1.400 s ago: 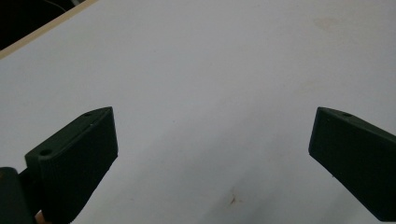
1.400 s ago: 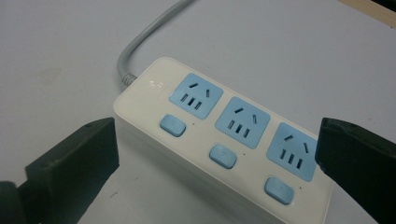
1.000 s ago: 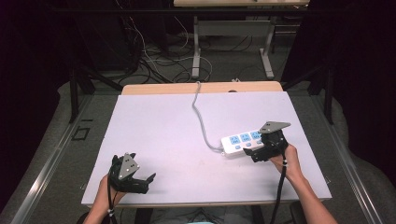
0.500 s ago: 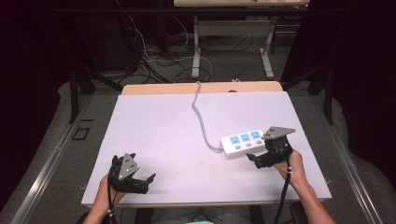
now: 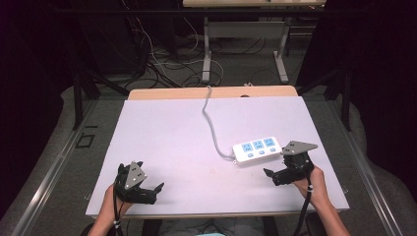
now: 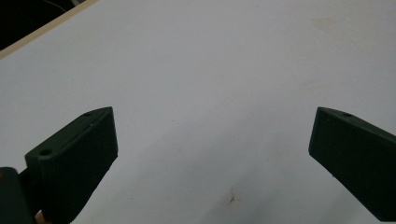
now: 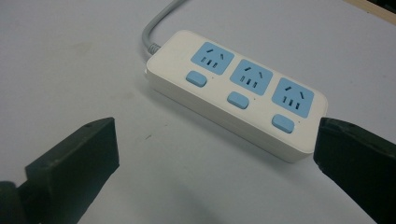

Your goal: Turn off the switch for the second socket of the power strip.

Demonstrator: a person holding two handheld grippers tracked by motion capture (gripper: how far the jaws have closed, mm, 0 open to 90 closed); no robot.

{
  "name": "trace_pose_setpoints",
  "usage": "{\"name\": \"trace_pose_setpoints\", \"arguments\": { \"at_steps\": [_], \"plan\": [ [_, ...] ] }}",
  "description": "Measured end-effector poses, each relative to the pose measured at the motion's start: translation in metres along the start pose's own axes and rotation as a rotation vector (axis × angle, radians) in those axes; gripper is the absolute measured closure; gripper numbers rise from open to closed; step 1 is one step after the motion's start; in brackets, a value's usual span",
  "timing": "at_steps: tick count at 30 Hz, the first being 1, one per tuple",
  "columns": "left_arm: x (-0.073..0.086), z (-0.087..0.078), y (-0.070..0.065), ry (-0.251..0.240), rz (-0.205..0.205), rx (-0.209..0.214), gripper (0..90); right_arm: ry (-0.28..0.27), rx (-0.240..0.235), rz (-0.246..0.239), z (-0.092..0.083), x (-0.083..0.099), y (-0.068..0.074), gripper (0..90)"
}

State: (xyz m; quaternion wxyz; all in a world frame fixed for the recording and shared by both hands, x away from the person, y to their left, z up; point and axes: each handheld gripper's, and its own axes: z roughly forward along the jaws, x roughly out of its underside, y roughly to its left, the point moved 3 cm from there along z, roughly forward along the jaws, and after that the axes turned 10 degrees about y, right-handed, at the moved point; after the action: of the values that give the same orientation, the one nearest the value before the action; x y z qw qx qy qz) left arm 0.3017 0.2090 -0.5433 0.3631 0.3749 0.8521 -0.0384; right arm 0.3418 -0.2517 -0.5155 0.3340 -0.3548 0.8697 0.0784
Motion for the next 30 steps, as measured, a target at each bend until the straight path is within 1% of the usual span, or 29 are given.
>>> {"name": "trace_pose_setpoints", "arguments": {
  "at_steps": [1,2,5,6,7,8,10,11,12,14,16,17,19,20,22,23,25,26,27,28,29,30],
  "plan": [
    [0.000,0.000,0.000,0.000,0.000,0.000,1.1,0.005,0.011,0.003,-0.001,0.001,0.000,0.0],
    [0.000,0.000,0.000,0.000,0.000,0.000,1.0,0.009,0.004,0.005,-0.002,0.002,0.001,0.0],
    [0.000,0.000,0.000,0.001,0.002,0.000,1.1,0.008,0.007,0.000,-0.003,0.005,0.002,0.0],
    [0.000,0.000,0.000,-0.003,-0.003,0.000,1.0,0.015,0.008,0.008,-0.003,0.006,0.003,0.0],
    [0.000,0.000,0.000,-0.005,-0.004,0.000,1.0,0.006,0.010,0.005,-0.003,0.008,0.003,0.0],
    [0.000,0.000,0.000,-0.007,-0.005,-0.001,1.1,0.014,0.006,0.009,-0.004,0.009,0.004,0.0],
    [0.000,0.000,0.000,-0.004,-0.003,0.001,1.1,0.013,0.007,0.016,-0.006,0.011,0.005,0.0],
    [0.000,0.001,-0.001,-0.005,-0.004,0.001,1.0,0.008,0.007,0.009,-0.006,0.012,0.005,0.0],
    [0.000,0.000,0.000,0.001,0.002,-0.004,1.1,0.018,0.004,0.009,-0.007,0.013,0.006,0.0],
    [0.000,0.000,0.000,0.001,0.004,-0.002,1.1,0.017,0.005,0.006,-0.006,0.014,0.006,0.0],
    [0.000,0.000,0.000,-0.001,0.002,-0.001,1.1,0.027,0.002,0.014,-0.007,0.016,0.008,0.0],
    [0.000,0.000,0.000,-0.001,0.000,-0.002,1.1,0.027,0.000,0.007,-0.007,0.017,0.008,0.0],
    [0.000,0.001,0.000,0.000,0.001,-0.002,1.1,0.025,0.002,0.014,-0.007,0.019,0.009,0.0],
    [0.000,0.001,0.000,0.000,0.001,-0.001,1.1,0.028,0.001,0.008,-0.008,0.019,0.008,0.0],
    [0.000,0.001,0.001,0.003,0.006,-0.001,1.1,0.023,0.008,0.020,-0.008,0.021,0.010,0.0],
    [0.000,0.001,0.001,0.001,0.006,0.000,1.1,0.033,-0.002,0.015,-0.009,0.022,0.010,0.0],
    [-0.001,0.001,0.001,-0.003,0.006,-0.003,1.1,0.026,-0.001,0.022,-0.009,0.024,0.011,0.0],
    [-0.001,0.001,0.001,0.001,0.008,-0.002,1.1,0.020,0.002,0.015,-0.009,0.024,0.011,0.0],
    [-0.001,0.002,0.001,-0.006,0.005,-0.003,1.1,0.023,0.007,0.016,-0.010,0.025,0.012,0.0],
    [-0.001,0.001,0.001,-0.001,0.009,-0.002,1.1,0.030,0.000,0.018,-0.010,0.026,0.012,0.0],
    [-0.001,0.002,0.001,-0.001,0.006,0.000,1.1,0.024,0.000,0.016,-0.009,0.027,0.013,0.0],
    [-0.001,0.002,0.001,-0.002,0.007,0.000,1.1,0.033,-0.005,0.019,-0.009,0.028,0.013,0.0]
  ]
}}
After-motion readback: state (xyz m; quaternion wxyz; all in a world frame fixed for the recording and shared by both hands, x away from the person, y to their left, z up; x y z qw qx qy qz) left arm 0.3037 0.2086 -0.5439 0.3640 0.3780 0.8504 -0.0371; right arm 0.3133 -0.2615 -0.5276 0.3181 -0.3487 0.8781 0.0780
